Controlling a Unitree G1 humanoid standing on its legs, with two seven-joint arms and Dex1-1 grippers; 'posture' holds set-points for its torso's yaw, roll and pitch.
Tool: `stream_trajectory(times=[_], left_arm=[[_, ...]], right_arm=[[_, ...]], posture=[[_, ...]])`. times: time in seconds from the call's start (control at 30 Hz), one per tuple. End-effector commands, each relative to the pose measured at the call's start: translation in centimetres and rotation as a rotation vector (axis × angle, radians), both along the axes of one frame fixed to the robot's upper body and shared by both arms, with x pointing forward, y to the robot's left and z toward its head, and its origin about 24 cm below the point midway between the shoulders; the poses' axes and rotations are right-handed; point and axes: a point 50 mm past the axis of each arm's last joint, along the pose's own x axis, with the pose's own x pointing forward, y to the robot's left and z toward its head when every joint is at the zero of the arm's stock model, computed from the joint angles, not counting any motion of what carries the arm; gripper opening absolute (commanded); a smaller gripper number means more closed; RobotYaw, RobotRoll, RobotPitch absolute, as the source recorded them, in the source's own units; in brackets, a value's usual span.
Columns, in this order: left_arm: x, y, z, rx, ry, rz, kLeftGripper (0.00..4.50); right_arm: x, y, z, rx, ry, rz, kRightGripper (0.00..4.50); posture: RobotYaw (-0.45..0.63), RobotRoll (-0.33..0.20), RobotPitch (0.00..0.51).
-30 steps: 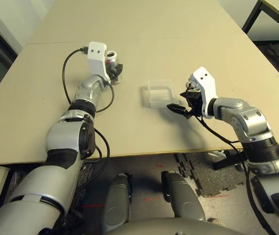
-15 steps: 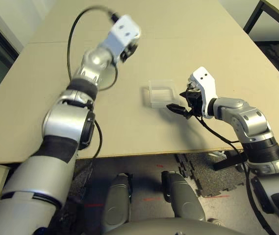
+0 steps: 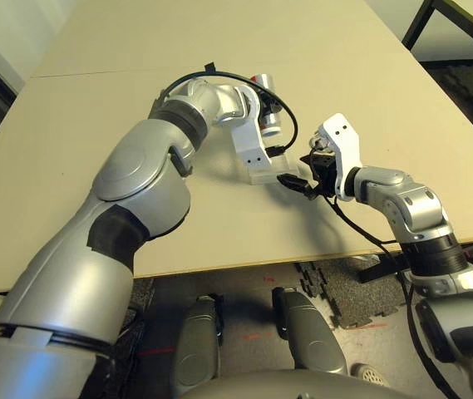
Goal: Pour the medicine from the bottle into the box.
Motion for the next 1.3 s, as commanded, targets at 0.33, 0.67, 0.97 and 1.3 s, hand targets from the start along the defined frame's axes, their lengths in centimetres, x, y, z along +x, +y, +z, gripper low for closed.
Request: stream_trajectory(times=[0.33, 0.67, 0.97, 1.3], left_arm=[[-0.5, -0.3, -0.2, -0.331, 0.267, 0.082, 2.53], [1.8, 5.7, 0.4, -1.581, 0.966, 0.518, 2.53], [2.2, 11.5, -3.1, -2.178, 1.033, 0.658, 2.53], [1.4, 13.7, -8.1, -2.362, 0.990, 0.852, 2.53]], right_arm=[[0.1, -0.3, 0.1, 0.000, -0.002, -0.005, 4.50], [-0.4, -0.5, -0.1, -0.021, 0.017, 0.039, 4.50], [-0.7, -0.8, 0.1, -0.029, 0.021, 0.070, 4.50], [-1.2, -1.3, 0.3, -0.019, 0.031, 0.068, 4.50]], posture=[[-0.20, 0.000, 0.146], [-0.19, 0.000, 0.149], [-0.18, 0.000, 0.144], [-0.19, 0.000, 0.140]])
